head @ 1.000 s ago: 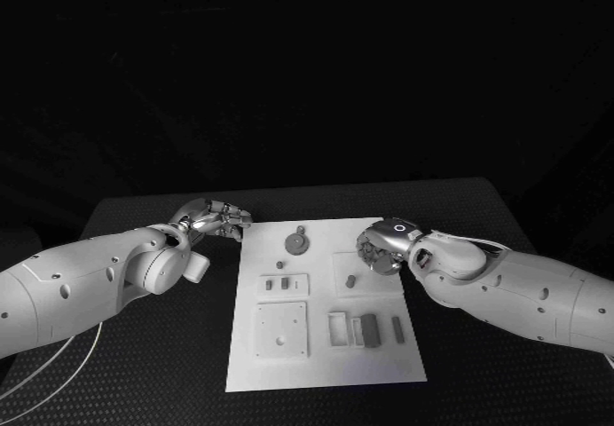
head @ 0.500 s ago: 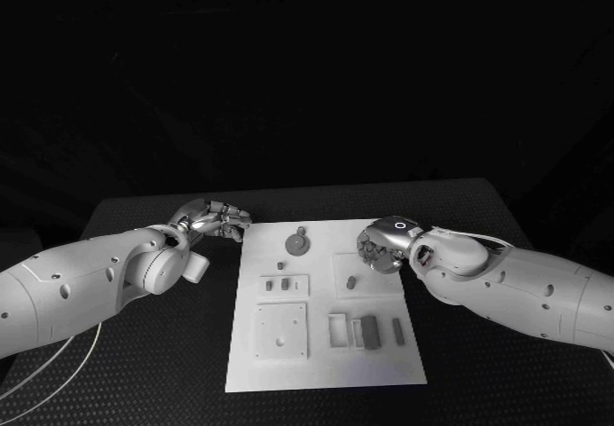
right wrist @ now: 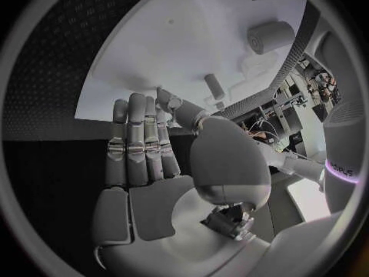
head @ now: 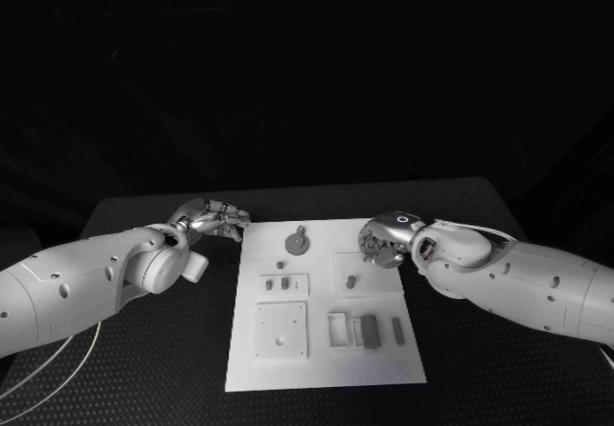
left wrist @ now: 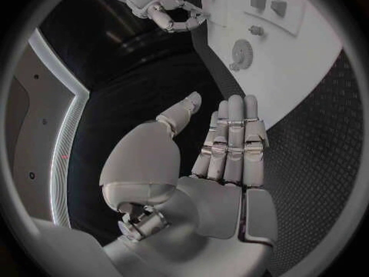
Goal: Assemble the parts on the task board
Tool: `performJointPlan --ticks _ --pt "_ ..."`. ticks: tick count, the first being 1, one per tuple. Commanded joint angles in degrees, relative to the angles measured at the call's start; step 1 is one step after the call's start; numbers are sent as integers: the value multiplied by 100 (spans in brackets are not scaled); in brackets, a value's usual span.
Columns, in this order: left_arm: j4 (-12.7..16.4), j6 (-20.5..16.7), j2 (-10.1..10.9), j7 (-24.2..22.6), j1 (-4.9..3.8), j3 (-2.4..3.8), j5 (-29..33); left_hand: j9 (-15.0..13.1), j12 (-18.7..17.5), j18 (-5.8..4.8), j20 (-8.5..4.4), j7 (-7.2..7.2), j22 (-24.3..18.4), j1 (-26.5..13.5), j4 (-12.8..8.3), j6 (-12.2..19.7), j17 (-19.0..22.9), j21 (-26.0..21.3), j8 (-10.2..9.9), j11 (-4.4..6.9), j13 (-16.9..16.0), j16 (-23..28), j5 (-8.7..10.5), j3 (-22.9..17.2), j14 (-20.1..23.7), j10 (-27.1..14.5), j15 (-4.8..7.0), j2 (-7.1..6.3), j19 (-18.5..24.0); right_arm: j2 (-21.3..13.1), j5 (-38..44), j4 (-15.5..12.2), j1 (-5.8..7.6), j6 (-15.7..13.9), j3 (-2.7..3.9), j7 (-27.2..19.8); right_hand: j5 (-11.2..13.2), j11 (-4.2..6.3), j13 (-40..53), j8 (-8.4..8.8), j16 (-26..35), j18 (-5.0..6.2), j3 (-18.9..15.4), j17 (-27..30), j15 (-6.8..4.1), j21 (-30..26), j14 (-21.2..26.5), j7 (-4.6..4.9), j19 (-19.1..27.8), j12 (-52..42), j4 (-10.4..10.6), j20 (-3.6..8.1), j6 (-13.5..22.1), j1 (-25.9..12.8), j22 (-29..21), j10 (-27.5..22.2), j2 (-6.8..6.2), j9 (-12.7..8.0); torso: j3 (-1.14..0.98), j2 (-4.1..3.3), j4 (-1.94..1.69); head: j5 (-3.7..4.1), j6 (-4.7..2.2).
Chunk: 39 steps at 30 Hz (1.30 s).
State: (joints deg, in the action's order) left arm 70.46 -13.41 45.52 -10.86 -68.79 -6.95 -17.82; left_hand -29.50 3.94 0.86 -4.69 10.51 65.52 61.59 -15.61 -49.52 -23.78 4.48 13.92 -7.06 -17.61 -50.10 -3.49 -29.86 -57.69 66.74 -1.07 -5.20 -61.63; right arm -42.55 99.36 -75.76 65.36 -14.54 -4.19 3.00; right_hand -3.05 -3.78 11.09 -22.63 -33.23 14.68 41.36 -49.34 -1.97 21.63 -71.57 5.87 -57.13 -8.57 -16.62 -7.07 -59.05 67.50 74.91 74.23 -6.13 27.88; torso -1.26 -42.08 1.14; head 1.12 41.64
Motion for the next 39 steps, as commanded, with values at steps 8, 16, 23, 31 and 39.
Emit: performJointPlan --ticks 8,16,23,31,39 --pt "7 58 -2 -25 -7 5 32 11 -11 17 4 18 -11 -48 4 35 -13 -24 37 15 -8 36 -16 22 -34 -46 4 -31 -38 -176 -405 -465 13 66 107 -89 18 -9 10 -14 -27 32 -12 -7 0 34 -35 5 -48 -2 -4 1 -39 -59 121 43 13 -6 6 6 7 -34 3" --pt "14 44 -8 -27 -8 5 34 12 -9 18 4 17 -12 -47 4 35 -18 -25 39 15 -9 38 -16 21 -35 -48 3 -33 -39 -179 -291 -820 26 -9 143 -67 18 -8 13 -14 -28 32 -8 -7 -1 34 -34 5 -49 2 -6 3 -36 -56 121 43 15 0 10 3 -4 -96 -10" --pt "11 19 -18 -28 -8 5 38 12 -8 18 4 17 -12 -45 4 35 -21 -26 41 15 -10 40 -16 20 -35 -50 3 -34 -40 15 -64 -1016 34 -14 145 -39 18 -8 15 -15 -28 32 -6 -7 -2 34 -35 5 -51 5 -7 4 -35 -54 121 44 15 6 15 6 -4 -287 1" --pt "15 6 -27 -22 -10 5 48 13 -7 19 5 16 -13 -43 2 34 -25 -28 44 14 -12 43 -16 20 -35 -52 3 -39 -41 320 201 -1125 42 25 144 -19 18 -8 17 -15 -29 32 -4 -7 -2 34 -35 5 -51 7 -7 5 -33 -53 121 44 16 10 22 5 0 -430 27" --pt "19 -21 -42 -26 -20 5 54 13 -5 19 5 15 -13 -42 2 33 -28 -29 47 14 -13 45 -16 20 -35 -52 3 -42 -42 635 509 -1116 41 70 37 20 18 -8 20 -15 -29 32 -2 -7 -3 34 -35 5 -52 10 -8 6 -31 -51 121 45 18 15 15 4 0 -581 65"
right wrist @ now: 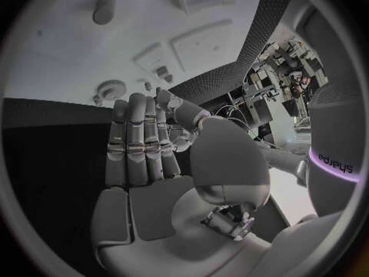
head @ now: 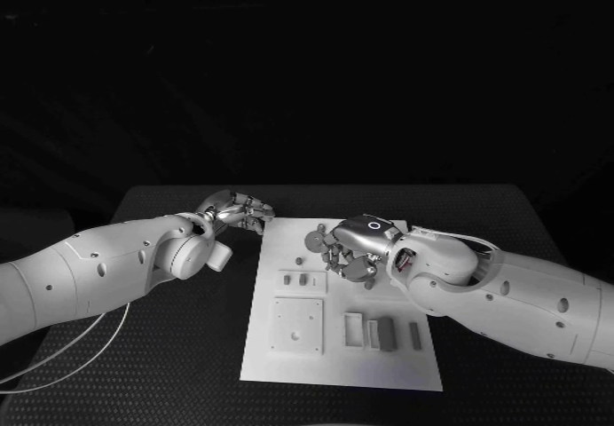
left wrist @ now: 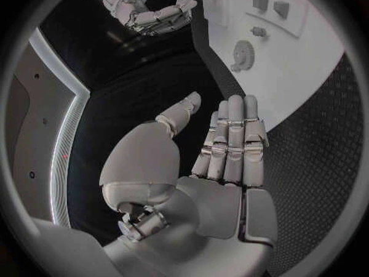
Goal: Assemble the parts on the task board
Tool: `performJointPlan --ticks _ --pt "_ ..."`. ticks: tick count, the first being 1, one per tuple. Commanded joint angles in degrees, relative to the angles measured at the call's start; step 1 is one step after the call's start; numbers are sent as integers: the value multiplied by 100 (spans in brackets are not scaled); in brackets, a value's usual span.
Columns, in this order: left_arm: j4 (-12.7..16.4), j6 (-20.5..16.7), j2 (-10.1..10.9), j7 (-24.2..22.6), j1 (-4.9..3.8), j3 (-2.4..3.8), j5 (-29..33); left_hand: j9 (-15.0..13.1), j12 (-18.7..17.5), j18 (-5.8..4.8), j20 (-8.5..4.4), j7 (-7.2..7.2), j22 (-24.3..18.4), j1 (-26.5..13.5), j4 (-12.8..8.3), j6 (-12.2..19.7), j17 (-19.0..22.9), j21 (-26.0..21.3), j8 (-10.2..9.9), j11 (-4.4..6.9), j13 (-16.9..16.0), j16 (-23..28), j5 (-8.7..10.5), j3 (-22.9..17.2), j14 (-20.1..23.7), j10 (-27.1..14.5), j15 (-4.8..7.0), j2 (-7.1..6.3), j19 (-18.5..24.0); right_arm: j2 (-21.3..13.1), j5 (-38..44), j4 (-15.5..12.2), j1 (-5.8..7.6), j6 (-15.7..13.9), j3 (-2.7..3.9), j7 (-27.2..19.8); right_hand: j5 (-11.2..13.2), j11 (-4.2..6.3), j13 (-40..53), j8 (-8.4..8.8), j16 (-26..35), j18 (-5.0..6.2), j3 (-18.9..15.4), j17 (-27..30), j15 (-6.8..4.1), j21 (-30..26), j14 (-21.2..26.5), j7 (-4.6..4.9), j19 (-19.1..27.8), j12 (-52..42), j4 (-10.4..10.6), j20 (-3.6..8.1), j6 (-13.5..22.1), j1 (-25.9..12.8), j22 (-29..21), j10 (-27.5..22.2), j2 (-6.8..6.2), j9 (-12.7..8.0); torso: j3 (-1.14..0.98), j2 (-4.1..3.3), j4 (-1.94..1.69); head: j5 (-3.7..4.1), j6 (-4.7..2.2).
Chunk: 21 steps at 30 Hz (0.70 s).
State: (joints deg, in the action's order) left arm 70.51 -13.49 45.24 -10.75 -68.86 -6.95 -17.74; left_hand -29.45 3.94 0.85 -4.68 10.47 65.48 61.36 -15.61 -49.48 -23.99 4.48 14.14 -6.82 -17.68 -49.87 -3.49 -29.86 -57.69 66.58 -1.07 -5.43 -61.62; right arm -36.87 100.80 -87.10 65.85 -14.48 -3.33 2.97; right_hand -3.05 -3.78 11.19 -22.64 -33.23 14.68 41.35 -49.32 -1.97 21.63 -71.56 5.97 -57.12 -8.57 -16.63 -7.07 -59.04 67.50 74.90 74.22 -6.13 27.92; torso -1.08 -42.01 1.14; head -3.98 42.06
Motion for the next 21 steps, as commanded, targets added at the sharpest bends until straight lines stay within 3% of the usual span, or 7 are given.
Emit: performJointPlan --ticks 1,10,21 --pt "13 -14 -13 -36 -13 5 46 8 -5 19 5 19 -10 -19 3 28 -8 -29 26 -10 -6 23 -16 20 -36 -36 3 -20 -43 99 390 31 -7 65 -70 35 18 -7 10 -14 -30 32 -2 -10 -4 34 -36 -4 -52 11 -7 6 -31 -51 122 45 19 12 -1 -3 0 -89 36" --pt "-7 -60 -42 -31 -21 5 47 8 -1 21 5 17 -10 -14 2 24 -14 -30 32 -8 -10 26 -16 17 -37 -32 4 -22 -45 396 587 93 -12 108 -404 47 18 -8 12 -13 -30 32 1 -10 -4 33 -36 -3 -53 15 -7 7 -27 -50 122 44 21 17 -12 -10 -2 -151 96" --pt "-9 -59 -61 -40 -26 5 48 9 2 20 6 16 -11 -16 5 21 -19 -31 37 -7 -13 29 -16 17 -38 -30 4 -23 -47 565 634 127 -123 181 -604 18 18 -9 15 -12 -32 32 3 -10 -4 33 -37 -2 -55 21 -8 8 -22 -48 122 43 25 25 -15 -9 -5 -230 172"
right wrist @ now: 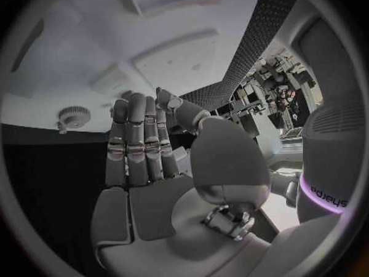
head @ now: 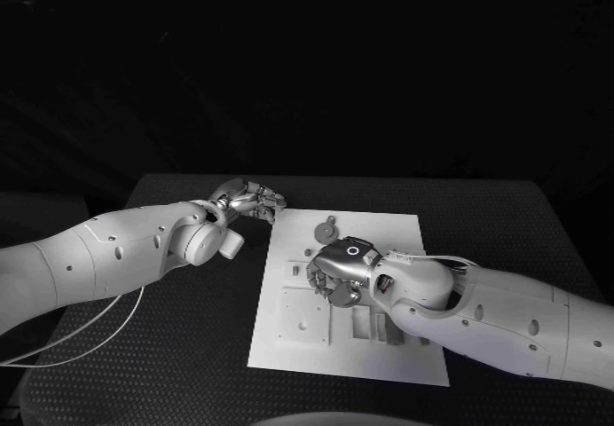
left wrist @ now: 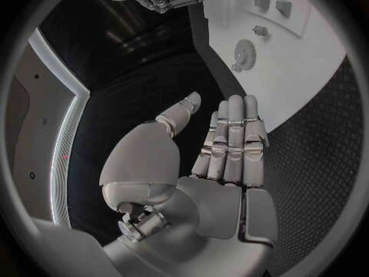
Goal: Assemble the parts on the task board
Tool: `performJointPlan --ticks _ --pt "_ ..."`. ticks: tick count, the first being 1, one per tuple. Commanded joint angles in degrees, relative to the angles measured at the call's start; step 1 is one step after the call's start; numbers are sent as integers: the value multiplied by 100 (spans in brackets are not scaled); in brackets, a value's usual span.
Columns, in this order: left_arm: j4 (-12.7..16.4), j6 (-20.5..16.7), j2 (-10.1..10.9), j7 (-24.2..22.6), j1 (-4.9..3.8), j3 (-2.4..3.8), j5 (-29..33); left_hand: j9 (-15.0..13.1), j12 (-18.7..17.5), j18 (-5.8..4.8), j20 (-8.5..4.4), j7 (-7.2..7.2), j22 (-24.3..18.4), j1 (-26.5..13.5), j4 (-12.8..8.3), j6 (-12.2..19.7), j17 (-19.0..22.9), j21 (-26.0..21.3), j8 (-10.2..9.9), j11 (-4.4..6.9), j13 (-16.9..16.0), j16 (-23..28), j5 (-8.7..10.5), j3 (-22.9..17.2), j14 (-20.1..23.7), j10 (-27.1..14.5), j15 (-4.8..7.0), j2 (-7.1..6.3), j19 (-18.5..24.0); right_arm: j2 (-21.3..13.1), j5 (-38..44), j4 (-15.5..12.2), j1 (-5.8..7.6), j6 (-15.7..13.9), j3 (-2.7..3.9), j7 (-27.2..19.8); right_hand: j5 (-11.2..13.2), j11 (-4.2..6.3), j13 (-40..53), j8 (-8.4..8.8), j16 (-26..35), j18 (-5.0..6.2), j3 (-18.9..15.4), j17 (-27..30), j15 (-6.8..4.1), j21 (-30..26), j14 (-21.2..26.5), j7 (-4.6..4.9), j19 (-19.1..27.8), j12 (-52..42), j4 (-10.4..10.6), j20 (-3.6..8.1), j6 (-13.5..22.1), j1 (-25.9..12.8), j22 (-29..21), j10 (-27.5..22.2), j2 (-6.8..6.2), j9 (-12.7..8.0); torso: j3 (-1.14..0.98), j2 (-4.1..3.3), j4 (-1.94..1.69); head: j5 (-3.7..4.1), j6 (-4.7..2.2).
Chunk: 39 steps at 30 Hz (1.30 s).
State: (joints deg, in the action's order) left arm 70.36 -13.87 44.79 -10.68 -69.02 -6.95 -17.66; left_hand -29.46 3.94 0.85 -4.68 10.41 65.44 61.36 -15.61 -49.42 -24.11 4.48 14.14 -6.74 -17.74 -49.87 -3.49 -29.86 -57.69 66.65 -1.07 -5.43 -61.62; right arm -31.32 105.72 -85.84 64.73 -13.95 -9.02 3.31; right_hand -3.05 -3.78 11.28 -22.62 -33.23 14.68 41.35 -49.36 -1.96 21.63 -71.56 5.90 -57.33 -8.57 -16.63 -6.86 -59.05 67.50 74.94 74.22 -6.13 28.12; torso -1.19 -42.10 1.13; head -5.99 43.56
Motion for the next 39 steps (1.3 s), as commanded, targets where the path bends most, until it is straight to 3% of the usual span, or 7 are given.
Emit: performJointPlan --ticks 1,7,9,32,39 --pt "8 -20 -15 -46 -10 5 40 9 2 20 6 21 -7 -16 5 15 -7 -31 38 -15 -8 29 -16 17 -38 -37 4 -24 -47 9 138 1 -13 134 -60 -31 17 -9 6 -14 -32 32 3 -6 -4 33 -37 5 -33 21 -8 -13 -21 -48 118 43 25 6 -3 1 -4 -35 31" --pt "13 -21 -2 -44 -11 5 40 10 2 20 6 21 -8 -17 7 15 -10 -32 39 -15 -9 31 -16 17 -38 -38 4 -25 -47 -1 137 8 -35 133 -207 -48 17 -9 8 -13 -32 32 4 -7 -4 33 -37 6 -34 25 -8 -13 -18 -48 118 41 26 9 2 1 3 -52 60" --pt "13 -18 -3 -45 -11 5 40 10 2 20 6 21 -8 -18 7 15 -11 -32 40 -15 -9 32 -16 17 -38 -38 4 -25 -47 8 139 8 -46 138 -226 -55 17 -9 8 -13 -32 32 4 -7 -4 33 -37 6 -34 25 -8 -13 -17 -48 118 41 26 10 0 3 4 -59 64" --pt "4 11 -3 -34 -11 5 41 14 1 20 7 21 -10 -23 14 20 -21 -35 43 -17 -13 39 -16 18 -38 -44 3 -26 -48 33 161 29 -80 203 -262 -70 17 -10 15 -12 -33 32 4 -7 -3 30 -35 7 -32 35 -8 -13 -11 -50 118 42 27 26 -1 4 2 -79 100" --pt "6 10 1 -33 -11 5 41 15 1 21 7 22 -10 -25 16 23 -24 -37 44 -17 -14 42 -16 18 -38 -46 2 -27 -48 57 169 46 -91 234 -306 -76 17 -11 18 -12 -32 32 4 -6 -2 29 -33 8 -31 38 -8 -13 -9 -50 118 42 27 31 0 1 1 -77 111"
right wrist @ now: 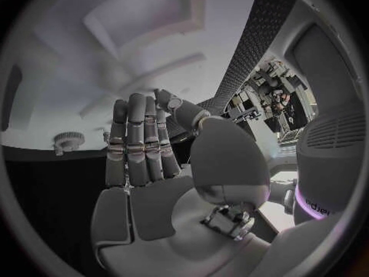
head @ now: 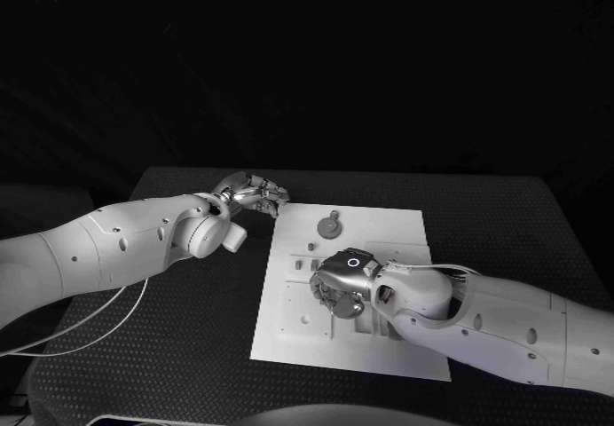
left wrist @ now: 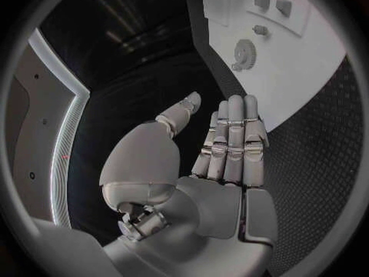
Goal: Assemble the parts on the task board
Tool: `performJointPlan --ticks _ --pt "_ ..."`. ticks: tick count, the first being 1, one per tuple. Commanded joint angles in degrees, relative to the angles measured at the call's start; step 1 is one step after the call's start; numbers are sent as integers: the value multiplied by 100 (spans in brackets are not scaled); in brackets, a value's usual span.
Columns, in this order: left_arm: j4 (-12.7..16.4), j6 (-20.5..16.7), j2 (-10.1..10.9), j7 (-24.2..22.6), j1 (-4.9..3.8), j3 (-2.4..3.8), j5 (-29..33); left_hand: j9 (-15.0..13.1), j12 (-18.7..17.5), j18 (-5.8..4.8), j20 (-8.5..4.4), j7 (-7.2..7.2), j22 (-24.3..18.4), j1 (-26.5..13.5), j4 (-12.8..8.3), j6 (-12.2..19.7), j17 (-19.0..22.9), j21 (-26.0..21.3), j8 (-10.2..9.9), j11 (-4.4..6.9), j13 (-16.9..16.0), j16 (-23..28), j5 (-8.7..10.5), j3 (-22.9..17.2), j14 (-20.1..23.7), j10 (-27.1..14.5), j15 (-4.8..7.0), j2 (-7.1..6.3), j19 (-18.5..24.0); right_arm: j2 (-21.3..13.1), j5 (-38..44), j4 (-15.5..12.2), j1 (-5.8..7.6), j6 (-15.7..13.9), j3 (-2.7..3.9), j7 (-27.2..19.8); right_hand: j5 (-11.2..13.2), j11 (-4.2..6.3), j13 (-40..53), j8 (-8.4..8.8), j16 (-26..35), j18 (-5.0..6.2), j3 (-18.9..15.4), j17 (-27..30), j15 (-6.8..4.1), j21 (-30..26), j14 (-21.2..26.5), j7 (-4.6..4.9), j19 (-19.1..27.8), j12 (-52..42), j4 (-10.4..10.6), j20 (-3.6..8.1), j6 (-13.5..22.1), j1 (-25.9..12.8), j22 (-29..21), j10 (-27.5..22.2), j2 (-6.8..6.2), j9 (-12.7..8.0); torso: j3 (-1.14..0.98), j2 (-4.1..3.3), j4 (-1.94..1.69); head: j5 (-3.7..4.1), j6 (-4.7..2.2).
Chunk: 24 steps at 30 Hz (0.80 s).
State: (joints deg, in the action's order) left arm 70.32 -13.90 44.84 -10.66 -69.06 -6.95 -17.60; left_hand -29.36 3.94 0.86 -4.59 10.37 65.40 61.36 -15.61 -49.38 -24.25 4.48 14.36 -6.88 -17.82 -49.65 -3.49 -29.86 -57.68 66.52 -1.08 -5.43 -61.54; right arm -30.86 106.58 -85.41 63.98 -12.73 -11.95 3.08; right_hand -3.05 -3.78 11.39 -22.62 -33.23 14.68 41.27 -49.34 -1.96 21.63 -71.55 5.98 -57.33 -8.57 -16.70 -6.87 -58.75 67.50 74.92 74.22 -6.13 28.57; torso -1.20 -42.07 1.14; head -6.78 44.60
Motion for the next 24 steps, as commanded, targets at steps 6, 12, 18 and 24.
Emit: performJointPlan --ticks 6,12,18,24 --pt "16 9 0 -33 -8 5 34 6 1 21 -1 27 -7 -26 17 20 -12 -37 22 -4 -6 21 -16 18 -39 -34 3 -28 -56 67 89 88 -31 150 -64 -51 18 -11 9 -11 -31 32 12 -8 -1 28 -31 0 -29 41 -1 -14 -37 -51 120 41 28 -11 3 -2 -2 8 16" --pt "20 7 1 -31 -9 5 34 7 1 21 -1 28 -7 -25 17 21 -15 -38 23 -4 -7 23 -16 18 -39 -35 2 -28 -56 135 4 179 -67 184 -110 -70 17 -27 12 9 -19 32 16 -3 12 12 -6 13 -6 75 2 -23 1 -60 117 9 38 4 4 -3 -5 15 23" --pt "22 2 7 -28 -10 5 34 7 1 21 -1 28 -8 -25 17 22 -16 -39 23 -4 -8 25 -16 18 -38 -36 2 -31 -56 103 -125 198 -66 34 -112 -79 19 -148 -40 295 19 26 -11 12 107 -21 89 213 58 274 32 -58 490 -146 123 -271 -160 -70 7 4 1 15 13" --pt "23 2 12 -22 -10 4 35 8 -1 21 -1 29 -8 -26 17 25 -18 -39 23 -5 -8 26 -15 20 -38 -39 2 -35 -55 -3 -187 131 -63 -209 -111 -70 19 -265 -105 510 57 19 -17 25 210 -36 198 384 139 458 87 -90 861 -217 134 -569 -454 -163 1 1 1 17 5"
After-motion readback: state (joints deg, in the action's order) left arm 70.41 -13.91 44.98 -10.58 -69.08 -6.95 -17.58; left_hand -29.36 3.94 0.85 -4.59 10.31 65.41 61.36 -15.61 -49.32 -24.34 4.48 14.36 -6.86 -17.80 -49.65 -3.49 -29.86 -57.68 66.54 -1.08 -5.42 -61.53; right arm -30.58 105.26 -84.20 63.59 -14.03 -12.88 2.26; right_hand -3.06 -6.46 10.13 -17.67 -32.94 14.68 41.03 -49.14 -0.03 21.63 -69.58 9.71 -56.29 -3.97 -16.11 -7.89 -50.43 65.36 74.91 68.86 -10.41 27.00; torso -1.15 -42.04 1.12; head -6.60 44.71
